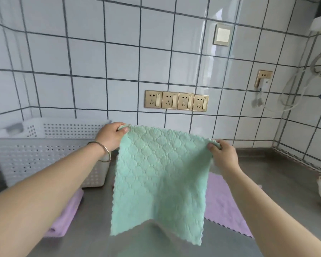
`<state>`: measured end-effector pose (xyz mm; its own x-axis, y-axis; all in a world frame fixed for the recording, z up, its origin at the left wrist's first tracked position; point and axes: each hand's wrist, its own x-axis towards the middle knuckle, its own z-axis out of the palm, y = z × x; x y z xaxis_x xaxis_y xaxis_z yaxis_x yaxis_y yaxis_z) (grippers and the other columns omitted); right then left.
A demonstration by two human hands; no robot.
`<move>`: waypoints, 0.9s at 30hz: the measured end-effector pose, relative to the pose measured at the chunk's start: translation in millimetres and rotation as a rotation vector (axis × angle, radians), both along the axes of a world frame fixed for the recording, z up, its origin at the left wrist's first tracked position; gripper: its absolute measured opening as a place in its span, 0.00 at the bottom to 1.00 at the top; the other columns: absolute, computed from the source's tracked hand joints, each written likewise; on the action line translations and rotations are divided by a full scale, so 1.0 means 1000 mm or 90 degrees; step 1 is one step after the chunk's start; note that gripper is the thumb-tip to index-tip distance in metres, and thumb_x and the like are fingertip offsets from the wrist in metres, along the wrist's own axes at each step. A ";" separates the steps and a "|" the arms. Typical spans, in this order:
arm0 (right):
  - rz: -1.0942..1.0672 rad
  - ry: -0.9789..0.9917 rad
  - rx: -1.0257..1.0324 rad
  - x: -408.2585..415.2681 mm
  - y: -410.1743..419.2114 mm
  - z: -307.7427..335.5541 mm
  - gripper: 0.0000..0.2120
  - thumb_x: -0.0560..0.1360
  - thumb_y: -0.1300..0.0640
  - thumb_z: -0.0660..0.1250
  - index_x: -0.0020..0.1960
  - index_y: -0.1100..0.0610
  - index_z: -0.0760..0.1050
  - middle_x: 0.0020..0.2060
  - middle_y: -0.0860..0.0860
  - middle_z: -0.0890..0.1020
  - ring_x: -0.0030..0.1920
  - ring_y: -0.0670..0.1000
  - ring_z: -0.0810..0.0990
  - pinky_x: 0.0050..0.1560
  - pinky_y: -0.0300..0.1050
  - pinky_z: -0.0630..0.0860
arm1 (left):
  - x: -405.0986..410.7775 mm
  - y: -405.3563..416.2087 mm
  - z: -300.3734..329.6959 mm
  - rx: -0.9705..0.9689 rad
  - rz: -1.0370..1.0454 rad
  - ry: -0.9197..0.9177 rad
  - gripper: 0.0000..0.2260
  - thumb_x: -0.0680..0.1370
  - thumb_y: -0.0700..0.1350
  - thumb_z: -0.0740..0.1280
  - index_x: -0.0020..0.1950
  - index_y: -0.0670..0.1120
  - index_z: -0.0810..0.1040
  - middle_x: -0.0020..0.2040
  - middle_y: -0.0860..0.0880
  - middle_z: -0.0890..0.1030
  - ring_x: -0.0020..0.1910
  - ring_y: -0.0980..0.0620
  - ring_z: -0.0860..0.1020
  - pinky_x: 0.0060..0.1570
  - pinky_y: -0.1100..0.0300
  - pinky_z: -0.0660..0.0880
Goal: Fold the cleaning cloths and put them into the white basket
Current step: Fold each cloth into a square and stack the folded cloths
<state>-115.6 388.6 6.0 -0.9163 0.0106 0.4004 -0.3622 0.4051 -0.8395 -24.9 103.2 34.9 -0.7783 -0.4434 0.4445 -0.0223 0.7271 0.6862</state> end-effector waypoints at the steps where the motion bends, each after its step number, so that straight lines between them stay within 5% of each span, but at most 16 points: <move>1: 0.013 0.008 -0.010 0.003 -0.009 0.002 0.02 0.77 0.59 0.63 0.46 0.55 0.74 0.38 0.54 0.76 0.40 0.53 0.73 0.30 0.41 0.65 | 0.008 -0.007 0.004 0.005 0.003 0.011 0.17 0.80 0.46 0.59 0.66 0.40 0.72 0.54 0.42 0.80 0.48 0.43 0.79 0.45 0.58 0.71; 4: 0.051 0.039 -0.032 0.015 -0.022 0.009 0.04 0.78 0.58 0.61 0.46 0.55 0.74 0.38 0.53 0.77 0.40 0.53 0.73 0.34 0.40 0.66 | 0.035 -0.031 0.011 0.027 -0.035 0.027 0.16 0.81 0.48 0.57 0.66 0.44 0.71 0.52 0.45 0.78 0.35 0.50 0.73 0.35 0.64 0.69; 8: 0.151 0.042 -0.090 0.044 -0.017 0.005 0.05 0.78 0.59 0.62 0.46 0.58 0.76 0.37 0.52 0.78 0.39 0.50 0.74 0.40 0.44 0.69 | 0.086 -0.046 -0.004 0.164 -0.154 0.031 0.15 0.76 0.56 0.62 0.63 0.59 0.73 0.55 0.51 0.76 0.51 0.53 0.76 0.57 0.55 0.75; 10: 0.203 0.015 -0.084 0.058 -0.005 -0.011 0.06 0.78 0.60 0.62 0.44 0.59 0.77 0.35 0.49 0.79 0.39 0.48 0.75 0.45 0.44 0.70 | 0.110 -0.040 -0.027 0.214 -0.177 0.008 0.18 0.79 0.48 0.60 0.69 0.53 0.65 0.57 0.56 0.74 0.54 0.61 0.76 0.54 0.62 0.75; 12: 0.256 -0.036 -0.038 0.072 0.007 -0.035 0.07 0.77 0.60 0.63 0.43 0.57 0.79 0.34 0.45 0.82 0.39 0.46 0.78 0.48 0.41 0.72 | 0.135 -0.041 -0.064 0.258 -0.215 -0.048 0.22 0.77 0.50 0.62 0.69 0.43 0.68 0.61 0.51 0.75 0.61 0.55 0.75 0.58 0.60 0.73; 14: 0.312 -0.109 0.028 0.087 0.021 -0.068 0.08 0.77 0.61 0.64 0.42 0.56 0.80 0.34 0.46 0.83 0.37 0.43 0.78 0.44 0.32 0.72 | 0.160 -0.042 -0.100 0.219 -0.233 -0.126 0.29 0.67 0.68 0.64 0.56 0.47 0.77 0.47 0.48 0.80 0.50 0.55 0.76 0.50 0.62 0.71; 16: 0.355 -0.159 0.106 0.101 0.036 -0.102 0.09 0.75 0.55 0.66 0.38 0.57 0.79 0.32 0.49 0.78 0.34 0.45 0.73 0.36 0.32 0.69 | 0.184 -0.040 -0.135 0.066 -0.204 -0.217 0.33 0.63 0.78 0.55 0.45 0.50 0.74 0.35 0.53 0.74 0.37 0.59 0.70 0.42 0.64 0.68; 21: 0.392 -0.235 0.225 0.130 0.061 -0.140 0.14 0.70 0.47 0.67 0.35 0.57 0.75 0.28 0.48 0.66 0.32 0.47 0.62 0.32 0.39 0.57 | 0.222 -0.018 -0.182 -0.095 -0.267 -0.322 0.13 0.77 0.62 0.51 0.36 0.57 0.64 0.29 0.54 0.66 0.30 0.59 0.64 0.35 0.67 0.62; 24: 0.416 -0.280 0.235 0.133 0.062 -0.144 0.11 0.75 0.60 0.66 0.34 0.59 0.75 0.28 0.48 0.68 0.32 0.48 0.63 0.35 0.41 0.59 | 0.223 -0.020 -0.186 -0.053 -0.264 -0.327 0.19 0.74 0.66 0.53 0.37 0.52 0.64 0.29 0.55 0.65 0.30 0.60 0.63 0.35 0.66 0.61; 27: 0.395 -0.311 0.233 0.124 0.052 -0.145 0.11 0.76 0.62 0.65 0.36 0.65 0.74 0.29 0.49 0.71 0.32 0.47 0.68 0.38 0.42 0.66 | 0.209 -0.028 -0.187 0.035 -0.251 -0.297 0.28 0.69 0.70 0.54 0.40 0.43 0.67 0.34 0.53 0.67 0.34 0.59 0.65 0.39 0.62 0.64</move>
<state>8.2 440.7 -138.5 -0.7841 -0.6002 -0.1578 -0.2407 0.5284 -0.8141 184.1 75.6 -152.1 -0.9954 -0.0956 0.0024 -0.0661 0.7058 0.7054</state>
